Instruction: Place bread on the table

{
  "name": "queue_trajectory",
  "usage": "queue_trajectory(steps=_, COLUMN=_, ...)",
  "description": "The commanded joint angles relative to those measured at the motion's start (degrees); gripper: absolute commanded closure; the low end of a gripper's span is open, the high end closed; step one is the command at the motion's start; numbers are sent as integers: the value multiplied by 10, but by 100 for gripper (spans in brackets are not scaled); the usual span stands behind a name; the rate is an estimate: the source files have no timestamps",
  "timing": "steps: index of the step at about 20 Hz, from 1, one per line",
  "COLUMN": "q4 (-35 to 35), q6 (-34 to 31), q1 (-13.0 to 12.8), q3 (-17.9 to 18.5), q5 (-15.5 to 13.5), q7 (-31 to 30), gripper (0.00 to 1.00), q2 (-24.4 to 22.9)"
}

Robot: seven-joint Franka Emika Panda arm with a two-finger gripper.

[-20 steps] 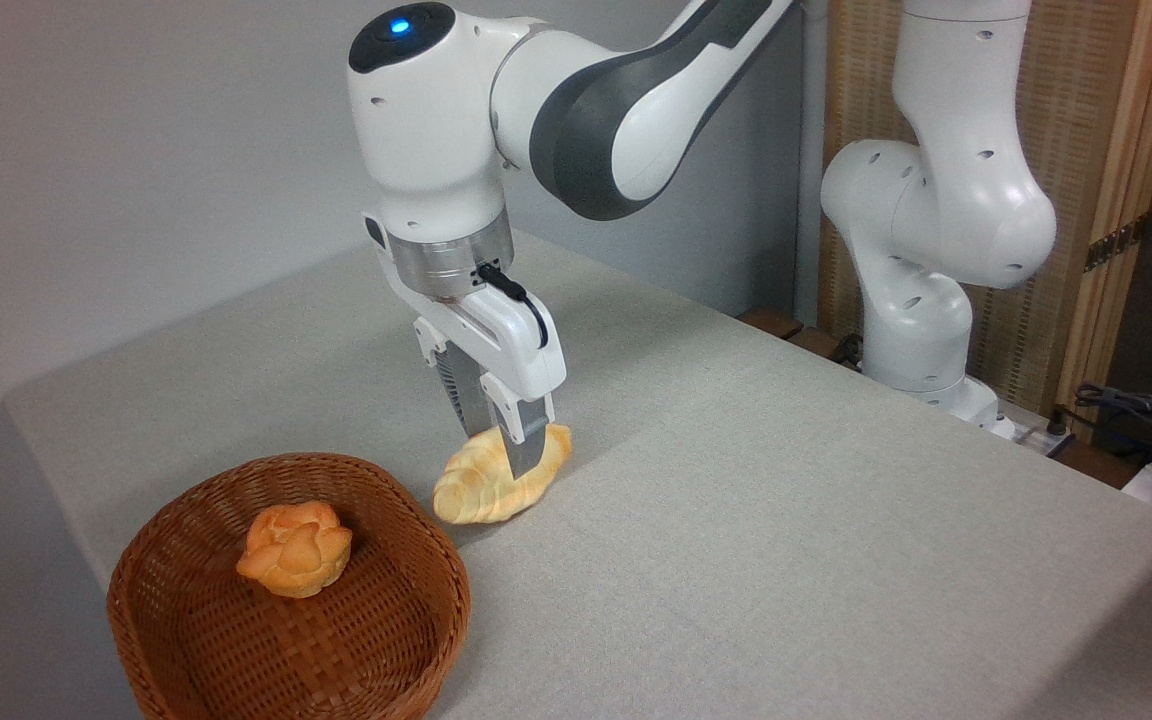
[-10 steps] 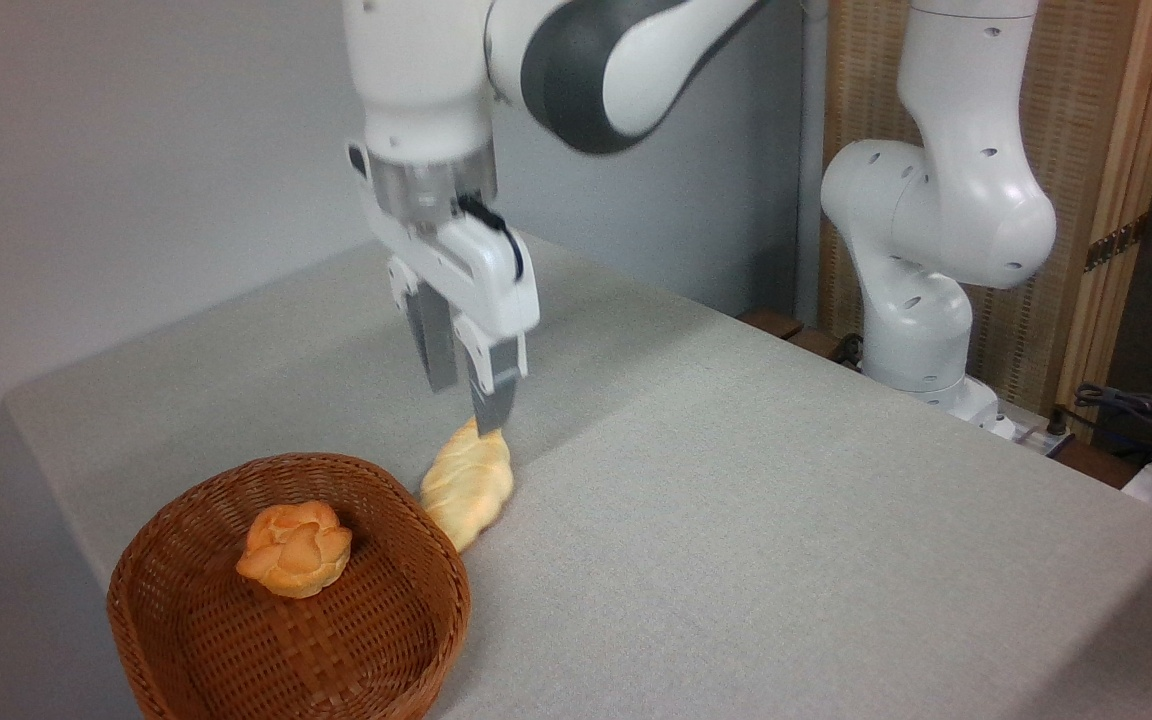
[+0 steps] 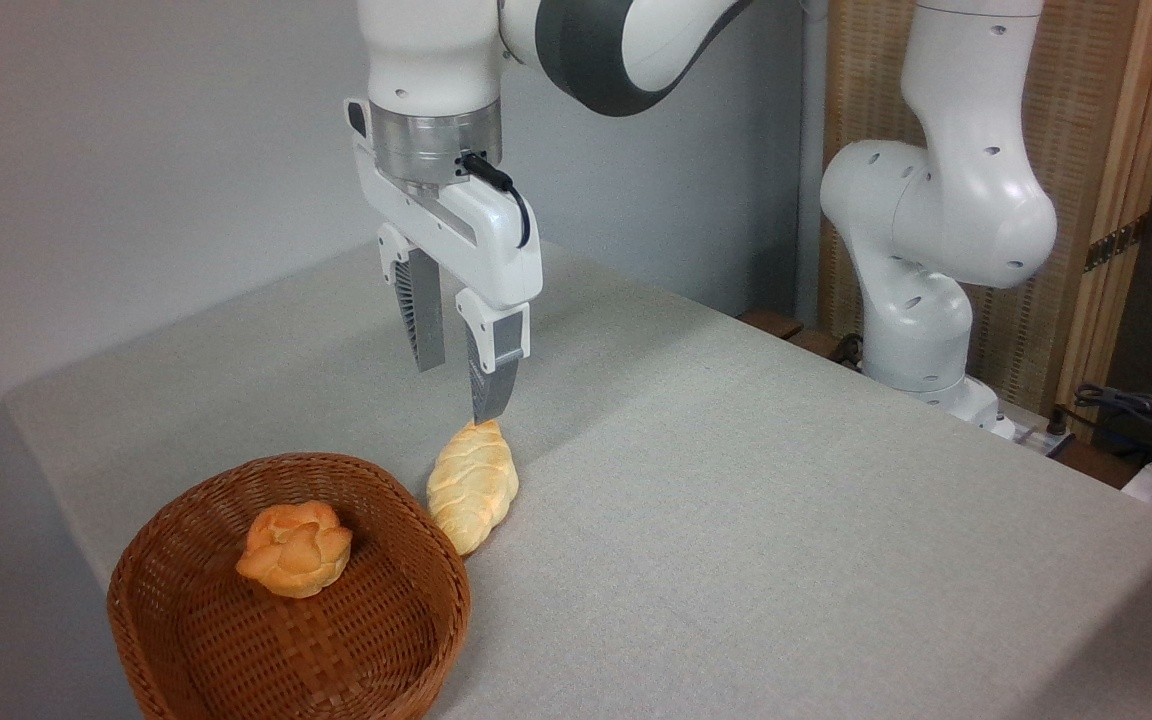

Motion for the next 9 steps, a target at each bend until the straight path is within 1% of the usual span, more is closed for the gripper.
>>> queue_trajectory(steps=1, q4=19, q6=-7, q1=1, q3=4, q5=30, q7=-6, gripper=0, q2=6)
queue_trajectory(steps=2, q4=23, q6=-7, q1=2, q3=4, q5=38, q7=-6, gripper=0, q2=6)
queue_trajectory(steps=3, q4=25, q6=-7, q1=2, q3=5, q5=41, q7=-6, gripper=0, q2=6)
queue_trajectory(steps=4, q4=26, q6=-7, q1=2, q3=11, q5=42, q7=-6, gripper=0, q2=6)
queue_trajectory(steps=9, q4=46, q6=-7, q1=2, q3=11, q5=42, q7=-5, gripper=0, q2=14)
